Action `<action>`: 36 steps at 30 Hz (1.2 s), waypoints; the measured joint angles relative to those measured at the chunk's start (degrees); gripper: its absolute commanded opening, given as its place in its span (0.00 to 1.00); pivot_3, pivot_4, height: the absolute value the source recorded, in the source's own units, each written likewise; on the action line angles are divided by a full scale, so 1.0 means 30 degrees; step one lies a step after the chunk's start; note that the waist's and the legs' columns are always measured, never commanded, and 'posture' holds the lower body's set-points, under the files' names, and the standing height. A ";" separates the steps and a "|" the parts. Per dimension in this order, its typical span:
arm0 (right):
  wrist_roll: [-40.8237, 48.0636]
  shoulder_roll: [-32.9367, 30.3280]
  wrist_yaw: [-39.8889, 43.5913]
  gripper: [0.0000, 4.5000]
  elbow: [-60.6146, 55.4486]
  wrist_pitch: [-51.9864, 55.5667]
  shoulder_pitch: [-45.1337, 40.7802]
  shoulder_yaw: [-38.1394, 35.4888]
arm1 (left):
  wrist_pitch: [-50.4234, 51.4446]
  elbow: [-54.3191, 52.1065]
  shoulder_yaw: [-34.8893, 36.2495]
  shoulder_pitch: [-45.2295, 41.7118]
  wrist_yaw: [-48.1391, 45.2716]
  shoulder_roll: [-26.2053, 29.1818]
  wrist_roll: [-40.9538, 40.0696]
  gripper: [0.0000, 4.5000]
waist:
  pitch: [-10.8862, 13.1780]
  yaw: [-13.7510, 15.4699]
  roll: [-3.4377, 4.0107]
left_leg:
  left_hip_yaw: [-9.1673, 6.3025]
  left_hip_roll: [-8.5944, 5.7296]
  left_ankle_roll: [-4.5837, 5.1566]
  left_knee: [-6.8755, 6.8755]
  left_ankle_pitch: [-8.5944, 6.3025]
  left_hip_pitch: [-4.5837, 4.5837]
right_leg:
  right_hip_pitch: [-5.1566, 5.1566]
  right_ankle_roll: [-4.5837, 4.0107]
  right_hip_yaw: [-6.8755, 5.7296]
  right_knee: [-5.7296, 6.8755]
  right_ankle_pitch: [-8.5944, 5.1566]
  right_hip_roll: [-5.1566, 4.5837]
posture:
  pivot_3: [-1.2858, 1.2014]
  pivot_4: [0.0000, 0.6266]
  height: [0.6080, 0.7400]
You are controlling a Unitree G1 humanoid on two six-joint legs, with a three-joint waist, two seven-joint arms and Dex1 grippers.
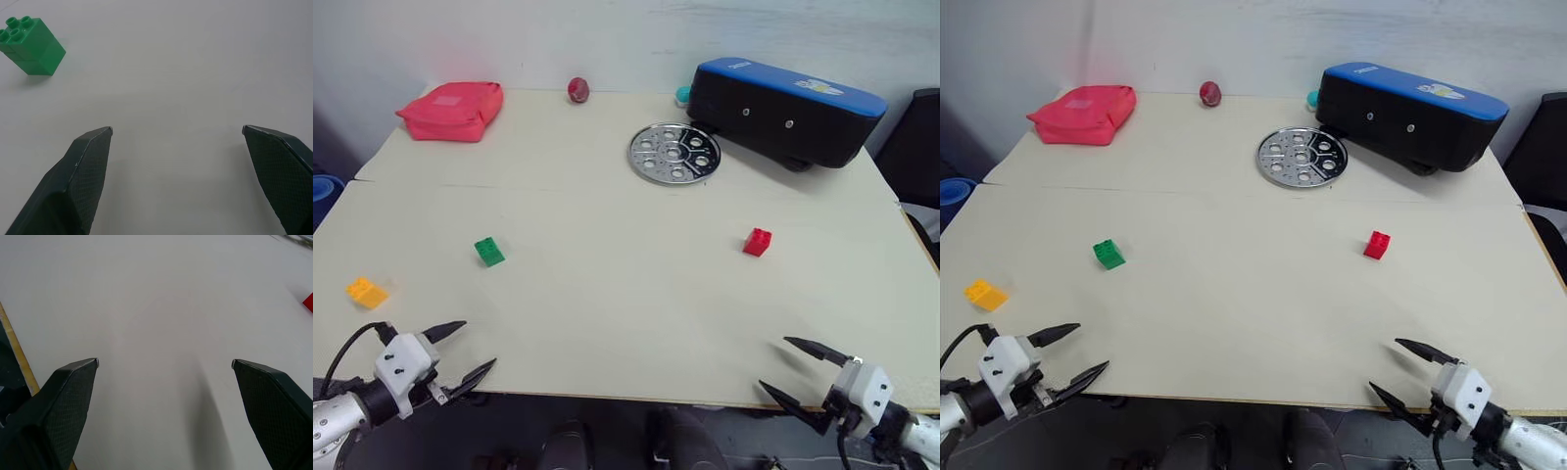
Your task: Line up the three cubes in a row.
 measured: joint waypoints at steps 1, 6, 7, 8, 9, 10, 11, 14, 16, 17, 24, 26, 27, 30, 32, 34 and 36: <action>-0.0053 0.0033 -0.0147 1.00 -0.0101 0.0006 -0.0021 0.0000 | 0.0120 -0.0003 -0.0001 0.0004 -0.0048 0.0006 -0.0017 1.00 | 0.0000 0.0012 0.0000 | 0.0000 0.0000 0.0000 0.0001 0.0000 0.0002 | 0.0002 0.0000 -0.0001 0.0000 0.0000 0.0000 | 0.52 0.24 1.00; -0.0045 0.0721 -0.1278 1.00 -0.0724 0.0813 -0.0327 0.0129 | 0.1014 -0.0417 -0.0015 -0.0213 -0.1004 0.0033 -0.1594 1.00 | 0.0002 0.0025 0.0002 | -0.0010 0.0008 -0.0007 -0.0010 -0.0001 0.0003 | 0.0001 -0.0009 -0.0007 0.0003 -0.0005 0.0001 | 0.52 0.24 1.00; 0.0118 0.1197 -0.2005 1.00 -0.1131 0.1512 -0.0595 0.0168 | 0.1734 -0.0780 -0.0053 -0.0360 -0.1140 0.0175 -0.2015 1.00 | 0.0002 0.0024 0.0002 | -0.0018 0.0011 -0.0011 -0.0007 0.0001 0.0001 | 0.0001 -0.0011 -0.0009 0.0007 -0.0004 0.0001 | 0.52 0.24 1.00; 0.0364 0.1679 -0.2776 1.00 -0.1511 0.2205 -0.0913 0.0171 | 0.2399 -0.1124 -0.0098 -0.0535 -0.1228 0.0280 -0.2531 1.00 | 0.0002 0.0021 0.0003 | -0.0026 0.0013 -0.0019 -0.0003 0.0006 0.0003 | 0.0001 -0.0016 -0.0011 0.0009 -0.0001 0.0001 | 0.52 0.24 1.00; 0.0530 0.2609 -0.4466 1.00 -0.2109 0.3552 -0.1697 0.0150 | 0.3394 -0.1776 -0.0233 -0.0962 -0.1076 0.0292 -0.3281 1.00 | 0.0004 0.0015 0.0005 | -0.0030 0.0011 -0.0028 -0.0003 0.0019 0.0003 | 0.0007 -0.0024 -0.0010 0.0016 0.0012 -0.0011 | 0.52 0.24 1.00; 0.0480 0.3543 -0.6241 1.00 -0.2472 0.4892 -0.2926 0.0201 | 0.4150 -0.2403 -0.0542 -0.1758 -0.0716 0.0144 -0.3831 1.00 | 0.0006 0.0009 0.0009 | -0.0032 0.0012 -0.0058 0.0015 0.0031 -0.0002 | 0.0006 -0.0039 -0.0010 0.0019 0.0034 -0.0014 | 0.52 0.24 1.00; 0.0220 0.4614 -0.8426 1.00 -0.2750 0.6472 -0.4794 0.0479 | 0.4907 -0.3252 -0.1170 -0.2977 -0.0092 -0.0203 -0.4296 1.00 | 0.0015 -0.0052 0.0025 | -0.0028 0.0004 -0.0114 0.0016 0.0027 -0.0009 | 0.0003 -0.0050 0.0000 0.0007 0.0092 -0.0018 | 0.52 0.24 1.00; -0.1462 0.5750 -1.1932 1.00 -0.3377 0.8741 -0.8072 0.1541 | 0.5831 -0.4950 -0.2515 -0.4727 0.0800 -0.0842 -0.4829 1.00 | 0.0016 -0.0129 0.0043 | -0.0019 0.0001 -0.0067 -0.0015 0.0103 0.0001 | -0.0005 -0.0062 0.0001 0.0007 0.0115 0.0000 | 0.52 0.24 1.00; -0.3130 0.6412 -1.3977 1.00 -0.3095 0.9740 -0.9890 0.2178 | 0.6225 -0.5165 -0.3359 -0.5218 0.1242 -0.1322 -0.4765 1.00 | 0.0015 -0.0136 0.0042 | -0.0019 0.0008 -0.0104 -0.0043 0.0118 -0.0041 | -0.0085 -0.0067 -0.0007 0.0017 0.0096 0.0029 | 0.52 0.24 1.00; -0.3730 0.6722 -1.4700 1.00 -0.2914 1.0069 -1.0508 0.2426 | 0.6298 -0.5167 -0.3736 -0.5435 0.1383 -0.1510 -0.4699 1.00 | 0.0014 -0.0108 0.0040 | -0.0019 0.0007 -0.0180 -0.0040 0.0162 -0.0121 | -0.0183 -0.0066 -0.0005 0.0049 0.0085 0.0040 | 0.52 0.24 1.00; -0.6334 0.8108 -1.8567 1.00 0.0842 1.0707 -1.3438 0.2931 | 0.6343 -0.5176 -0.5027 -0.6156 0.1600 -0.1749 -0.3892 1.00 | 0.0011 -0.0113 0.0034 | 0.0003 -0.0011 -0.0152 0.0043 0.0209 -0.0300 | -0.0316 -0.0014 0.0008 0.0062 0.0109 0.0036 | 0.52 0.24 1.00; -0.6539 0.8112 -1.9134 1.00 0.1784 1.0691 -1.4111 0.2843 | 0.6266 -0.5175 -0.5209 -0.6140 0.1568 -0.1747 -0.3624 1.00 | 0.0011 -0.0198 0.0033 | 0.0002 -0.0019 -0.0080 0.0045 0.0184 -0.0278 | -0.0287 0.0002 0.0014 0.0063 0.0125 0.0030 | 0.52 0.24 1.00; -0.6550 0.8113 -1.9274 1.00 0.2017 1.0673 -1.4263 0.2781 | 0.6221 -0.5176 -0.5279 -0.6128 0.1547 -0.1748 -0.3580 1.00 | 0.0011 -0.0210 0.0034 | -0.0003 -0.0020 -0.0057 0.0042 0.0179 -0.0272 | -0.0283 0.0001 0.0013 0.0065 0.0127 0.0030 | 0.52 0.24 1.00; -0.6458 0.8251 -1.9598 1.00 0.2970 1.0496 -1.4762 0.2519 | 0.6163 -0.5181 -0.5299 -0.6026 0.1538 -0.1752 -0.3414 1.00 | 0.0011 -0.0321 0.0034 | -0.0015 -0.0014 -0.0070 0.0028 0.0187 -0.0265 | -0.0285 -0.0003 0.0009 0.0083 0.0127 0.0039 | 0.52 0.24 1.00; -0.6083 0.8562 -1.9625 0.96 0.3543 1.0411 -1.5042 0.2185 | 0.6161 -0.5187 -0.5296 -0.5960 0.1571 -0.1756 -0.3365 1.00 | 0.0011 -0.0462 0.0034 | -0.0020 -0.0009 -0.0098 0.0021 0.0204 -0.0265 | -0.0287 -0.0004 0.0008 0.0087 0.0127 0.0043 | 0.52 0.24 1.00; -0.5688 0.8909 -1.9693 0.85 0.4085 1.0358 -1.5266 0.1934 | 0.6161 -0.5209 -0.5290 -0.5894 0.1598 -0.1760 -0.3342 1.00 | 0.0011 -0.0551 0.0034 | -0.0018 -0.0008 -0.0111 0.0017 0.0210 -0.0264 | -0.0287 -0.0004 0.0009 0.0089 0.0127 0.0043 | 0.52 0.24 1.00; -0.5335 0.9242 -1.9878 0.71 0.4731 1.0336 -1.5708 0.1656 | 0.6161 -0.5247 -0.5290 -0.5888 0.1609 -0.1764 -0.3330 1.00 | 0.0011 -0.0587 0.0034 | -0.0019 -0.0009 -0.0107 0.0022 0.0210 -0.0264 | -0.0289 -0.0004 0.0010 0.0098 0.0127 0.0040 | 0.52 0.24 1.00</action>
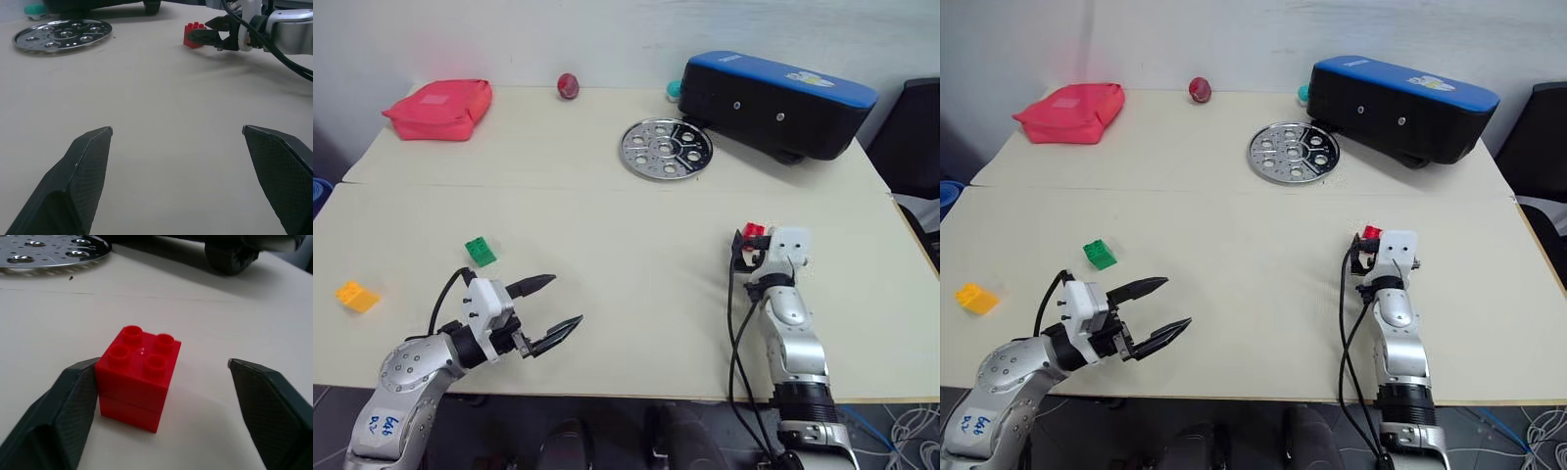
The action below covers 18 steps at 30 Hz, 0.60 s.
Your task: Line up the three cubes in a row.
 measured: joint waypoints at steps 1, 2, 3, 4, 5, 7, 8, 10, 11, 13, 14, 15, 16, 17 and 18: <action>0.0132 0.0067 -0.0006 0.63 0.0233 -0.0083 -0.0209 -0.0108 | 0.0000 -0.0005 0.0000 0.0003 0.0009 0.0000 0.0002 1.00 | 0.0000 0.0016 0.0000 | -0.0001 -0.0001 0.0002 0.0001 -0.0001 -0.0002 | 0.0000 0.0000 -0.0001 0.0000 0.0000 0.0000 | 0.52 0.24 1.00; 0.0215 0.0068 0.0002 0.55 0.0369 -0.0203 -0.0355 -0.0157 | 0.0000 -0.0005 0.0000 0.0004 0.0015 -0.0001 0.0005 1.00 | 0.0000 0.0025 0.0000 | -0.0001 -0.0001 0.0004 0.0001 -0.0001 -0.0003 | 0.0000 0.0000 -0.0001 -0.0001 0.0000 -0.0001 | 0.52 0.24 1.00; 0.0320 0.0068 0.0027 0.47 0.0436 -0.0345 -0.0519 -0.0194 | -0.0001 -0.0003 0.0000 -0.0001 0.0027 -0.0003 0.0012 1.00 | 0.0000 0.0027 0.0000 | -0.0001 -0.0002 0.0004 0.0001 -0.0001 -0.0004 | 0.0000 0.0000 -0.0001 -0.0002 0.0000 -0.0002 | 0.52 0.24 1.00; 0.0433 0.0067 0.0073 0.39 0.0478 -0.0419 -0.0673 -0.0216 | 0.0000 -0.0001 -0.0001 -0.0030 0.0037 -0.0013 0.0019 1.00 | 0.0000 0.0023 0.0000 | -0.0001 -0.0001 0.0004 0.0001 -0.0001 -0.0003 | 0.0000 0.0000 -0.0001 -0.0003 0.0000 -0.0002 | 0.52 0.24 1.00; 0.0552 0.0067 0.0190 0.32 0.0540 -0.0512 -0.0826 -0.0247 | 0.0000 0.0001 -0.0006 -0.0109 0.0050 -0.0052 0.0022 1.00 | 0.0000 0.0024 0.0000 | -0.0001 -0.0001 0.0005 0.0000 -0.0002 -0.0004 | 0.0000 0.0000 -0.0001 -0.0003 0.0000 -0.0002 | 0.52 0.24 1.00; 0.0961 0.0013 0.0745 0.33 0.0536 -0.0878 -0.0859 -0.0244 | -0.0004 0.0003 -0.0058 -0.0326 0.0062 -0.0171 0.0056 1.00 | 0.0000 0.0047 0.0000 | -0.0005 -0.0001 0.0007 -0.0003 -0.0003 -0.0003 | 0.0001 0.0000 -0.0004 -0.0004 0.0000 -0.0001 | 0.52 0.24 1.00; 0.1157 -0.0081 0.1127 0.33 0.0526 -0.1047 -0.0824 -0.0236 | -0.0006 0.0005 -0.0122 -0.0408 0.0061 -0.0211 0.0069 1.00 | 0.0000 0.0052 0.0001 | -0.0004 -0.0002 0.0008 -0.0003 -0.0003 -0.0007 | 0.0001 0.0000 -0.0004 -0.0007 0.0000 -0.0001 | 0.52 0.24 1.00; 0.2019 -0.0842 0.3115 0.33 -0.0053 -0.1496 -0.0303 -0.0140 | -0.0022 0.0003 -0.0166 -0.0492 0.0062 -0.0301 0.0120 1.00 | 0.0002 0.0078 0.0004 | -0.0003 -0.0002 0.0025 -0.0008 -0.0013 -0.0009 | 0.0001 0.0002 -0.0005 -0.0019 0.0000 -0.0001 | 0.52 0.24 1.00; 0.2501 -0.1359 0.4422 0.33 -0.0483 -0.1724 0.0063 -0.0125 | -0.0019 0.0008 -0.0171 -0.0495 0.0062 -0.0303 0.0141 1.00 | 0.0003 0.0088 0.0004 | -0.0005 -0.0002 0.0037 -0.0013 -0.0020 -0.0014 | 0.0002 0.0002 -0.0008 -0.0027 0.0000 -0.0001 | 0.52 0.24 1.00; 0.4296 -0.4180 0.9875 0.33 -0.2017 -0.2502 0.1533 0.0698 | -0.0016 0.0021 -0.0120 -0.0414 -0.0013 -0.0282 0.0138 1.00 | 0.0019 0.0218 0.0031 | -0.0008 -0.0005 0.0079 -0.0013 -0.0044 -0.0024 | 0.0013 0.0014 -0.0021 -0.0070 0.0002 -0.0002 | 0.52 0.24 1.00; 0.5473 -0.5932 1.3343 0.33 -0.3015 -0.2761 0.2413 0.1158 | -0.0020 0.0048 -0.0024 -0.0257 -0.0128 -0.0234 0.0134 1.00 | 0.0025 0.0285 0.0041 | -0.0008 -0.0001 0.0090 -0.0014 -0.0052 -0.0018 | 0.0029 0.0019 -0.0027 -0.0095 0.0003 0.0003 | 0.52 0.24 1.00; 0.6355 -0.7274 1.6114 0.33 -0.3757 -0.2849 0.2957 0.1530 | -0.0021 0.0104 0.0063 -0.0078 -0.0268 -0.0138 0.0135 1.00 | 0.0025 0.0334 0.0039 | -0.0018 0.0008 0.0101 -0.0016 -0.0060 -0.0001 | 0.0060 0.0020 -0.0042 -0.0110 0.0003 0.0006 | 0.52 0.24 1.00; 0.6994 -0.8400 1.8533 0.33 -0.4211 -0.2883 0.3215 0.1898 | -0.0024 0.0268 0.0063 -0.0013 -0.0478 0.0003 0.0135 1.00 | 0.0027 0.0293 0.0027 | -0.0012 0.0015 0.0100 -0.0005 -0.0066 0.0026 | 0.0077 0.0020 -0.0040 -0.0111 0.0003 0.0011 | 0.52 0.24 1.00; 0.7280 -0.9080 2.0200 0.33 -0.4331 -0.2878 0.3292 0.2272 | -0.0043 0.0450 0.0062 -0.0025 -0.0654 0.0102 0.0136 1.00 | 0.0031 0.0210 0.0011 | -0.0009 0.0014 0.0101 -0.0005 -0.0066 0.0042 | 0.0092 0.0022 -0.0037 -0.0106 0.0006 0.0010 | 0.52 0.24 1.00; 0.7487 -0.9775 2.1841 0.33 -0.4289 -0.2834 0.3316 0.2810 | -0.0130 0.0664 0.0062 -0.0039 -0.0837 0.0172 0.0140 1.00 | 0.0033 0.0157 0.0006 | -0.0008 0.0011 0.0103 0.0001 -0.0064 0.0063 | 0.0109 0.0018 -0.0037 -0.0098 0.0013 0.0007 | 0.52 0.24 1.00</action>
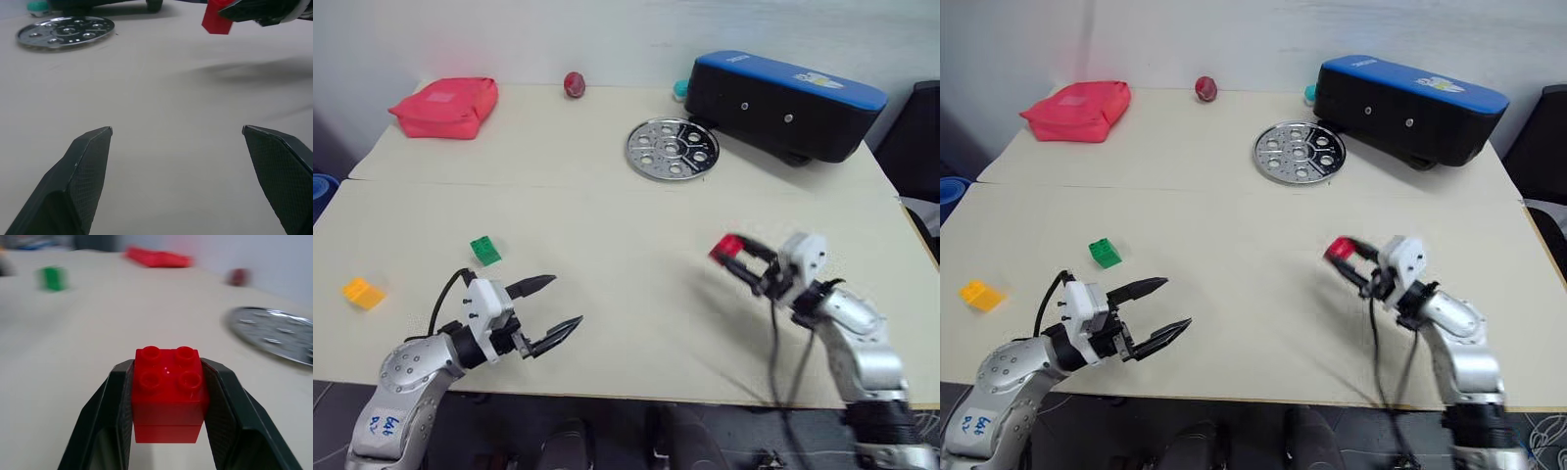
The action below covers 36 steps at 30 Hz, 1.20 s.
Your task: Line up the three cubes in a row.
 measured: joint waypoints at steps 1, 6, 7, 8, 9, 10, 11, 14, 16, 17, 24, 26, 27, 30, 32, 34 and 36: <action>0.0248 -0.0389 0.1377 0.33 0.0088 0.0158 0.0017 0.0447 | -0.0095 0.0154 0.0000 -0.0001 -0.0148 0.0056 0.0005 1.00 | 0.0001 -0.0008 -0.0003 | -0.0001 -0.0001 0.0004 -0.0001 0.0004 0.0017 | 0.0007 -0.0007 0.0000 0.0004 0.0006 -0.0001 | 0.52 0.24 1.00; 0.0257 -0.0290 0.4969 0.33 0.1658 -0.0659 -0.0202 0.2045 | -0.0301 0.0701 0.0061 -0.0364 -0.0335 0.0140 0.0104 1.00 | 0.0003 0.0088 -0.0009 | -0.0003 -0.0002 -0.0009 -0.0010 0.0014 0.0043 | 0.0022 -0.0021 0.0002 0.0002 0.0013 -0.0002 | 0.52 0.24 1.00; -0.0109 -0.0204 0.5458 0.33 0.2326 -0.1184 -0.0273 0.2341 | -0.0298 0.0662 0.0118 -0.0318 -0.0332 0.0140 0.0101 1.00 | 0.0003 0.0110 -0.0010 | -0.0002 -0.0002 -0.0011 -0.0007 0.0011 0.0041 | 0.0021 -0.0021 0.0002 0.0000 0.0013 -0.0005 | 0.52 0.24 1.00; -0.0418 0.0057 0.5768 0.33 0.2997 -0.1683 -0.0398 0.2484 | -0.0295 0.0620 0.0192 -0.0161 -0.0333 0.0145 0.0100 1.00 | 0.0003 0.0105 -0.0010 | 0.0005 -0.0001 -0.0013 -0.0010 0.0009 0.0037 | 0.0019 -0.0021 0.0005 -0.0010 0.0013 -0.0005 | 0.52 0.24 1.00; -0.0802 0.0384 0.6060 0.33 0.3931 -0.2288 -0.0658 0.2705 | -0.0285 0.0551 0.0228 0.0111 -0.0344 0.0187 0.0098 1.00 | 0.0003 0.0074 -0.0010 | 0.0015 -0.0001 -0.0015 -0.0007 0.0007 0.0037 | 0.0017 -0.0021 0.0012 -0.0009 0.0013 -0.0005 | 0.52 0.24 1.00; -0.1097 0.0596 0.6313 0.33 0.4797 -0.2904 -0.0963 0.2950 | -0.0259 0.0469 0.0232 0.0355 -0.0365 0.0225 0.0097 1.00 | 0.0004 0.0052 -0.0009 | 0.0023 -0.0002 -0.0015 -0.0005 0.0007 0.0037 | 0.0011 -0.0021 0.0018 -0.0006 0.0013 -0.0009 | 0.52 0.24 1.00; -0.1222 0.0812 0.6581 0.33 0.5380 -0.3475 -0.1310 0.3004 | -0.0227 0.0388 0.0248 0.0572 -0.0373 0.0264 0.0095 1.00 | 0.0004 0.0035 -0.0008 | 0.0024 -0.0001 -0.0015 0.0000 0.0007 0.0042 | 0.0014 -0.0021 0.0019 -0.0002 0.0013 -0.0008 | 0.52 0.24 1.00; -0.1661 0.1116 0.7124 0.33 0.6992 -0.4801 -0.2405 0.3033 | -0.0097 -0.0133 0.0458 0.0899 -0.0376 0.0360 -0.0009 1.00 | 0.0004 0.0032 -0.0011 | 0.0015 -0.0001 -0.0012 0.0013 0.0015 0.0071 | 0.0039 -0.0025 0.0015 0.0013 0.0015 -0.0014 | 0.52 0.24 1.00; -0.1671 0.1240 0.7541 0.33 0.7712 -0.5678 -0.2610 0.3033 | 0.0012 -0.0248 0.0645 0.1074 -0.0401 0.0583 -0.0089 1.00 | 0.0004 0.0045 -0.0010 | 0.0012 0.0000 -0.0015 -0.0008 0.0013 0.0132 | 0.0098 -0.0034 0.0014 0.0008 0.0009 -0.0015 | 0.52 0.24 1.00; -0.1683 0.1289 0.7635 0.33 0.7885 -0.5934 -0.2666 0.3032 | 0.0055 -0.0253 0.0706 0.1115 -0.0413 0.0662 -0.0089 1.00 | 0.0004 0.0049 -0.0010 | 0.0011 0.0000 -0.0017 -0.0013 0.0012 0.0152 | 0.0121 -0.0035 0.0014 0.0005 0.0009 -0.0015 | 0.52 0.24 1.00; -0.2087 0.1723 0.7043 0.84 0.8720 -0.6188 -0.2520 0.2911 | 0.0260 -0.0476 0.1345 0.1482 -0.0352 0.0784 -0.0123 1.00 | 0.0007 -0.0021 -0.0005 | 0.0003 0.0016 -0.0045 -0.0034 -0.0007 0.0205 | 0.0184 -0.0063 0.0004 -0.0004 -0.0007 -0.0019 | 0.52 0.24 1.00; -0.1627 0.1726 0.6644 1.00 0.7574 -0.5766 -0.2431 0.2593 | 0.0250 -0.0484 0.1970 0.1922 -0.0307 0.0791 -0.0133 1.00 | 0.0015 -0.0049 0.0008 | 0.0004 0.0019 -0.0048 -0.0040 -0.0008 0.0199 | 0.0167 -0.0067 0.0002 0.0000 -0.0010 -0.0019 | 0.52 0.24 1.00; -0.1303 0.1678 0.6482 1.00 0.6746 -0.5530 -0.2316 0.2214 | 0.0177 -0.0424 0.2485 0.2306 -0.0266 0.0783 -0.0133 1.00 | 0.0016 -0.0054 0.0011 | 0.0004 0.0021 -0.0051 -0.0044 -0.0009 0.0194 | 0.0158 -0.0068 0.0001 0.0000 -0.0011 -0.0018 | 0.52 0.24 1.00; 0.0136 0.1026 0.6435 1.00 0.4401 -0.4906 -0.1697 0.1087 | -0.0249 0.0152 0.4398 0.3895 0.0130 0.0212 -0.0133 1.00 | 0.0018 0.0011 0.0013 | -0.0002 0.0020 -0.0045 -0.0047 -0.0022 0.0180 | 0.0152 -0.0066 -0.0008 -0.0023 -0.0013 -0.0022 | 0.52 0.24 1.00; 0.1297 0.0627 0.6494 1.00 0.3101 -0.4457 -0.0922 0.0156 | -0.0456 0.0903 0.5929 0.4953 0.0739 -0.0752 -0.0311 1.00 | 0.0021 0.0057 0.0006 | -0.0007 0.0021 -0.0032 -0.0046 -0.0043 0.0178 | 0.0168 -0.0061 -0.0012 -0.0057 -0.0014 -0.0023 | 0.52 0.24 1.00; 0.2161 0.0631 0.6583 1.00 0.2455 -0.4280 -0.0157 -0.0553 | -0.0537 0.1490 0.7517 0.5289 0.1861 -0.2142 -0.0921 1.00 | 0.0025 0.0172 -0.0008 | -0.0014 0.0021 -0.0020 -0.0039 -0.0049 0.0180 | 0.0186 -0.0058 -0.0016 -0.0072 -0.0013 -0.0026 | 0.52 0.24 1.00; 0.2604 0.0948 0.6538 1.00 0.2398 -0.4603 0.0664 -0.1304 | -0.0883 0.2552 0.9250 0.5476 0.3422 -0.3220 -0.1104 1.00 | 0.0028 0.0296 -0.0032 | -0.0018 0.0023 -0.0012 -0.0039 -0.0054 0.0186 | 0.0199 -0.0057 -0.0020 -0.0091 -0.0012 -0.0022 | 0.52 0.24 1.00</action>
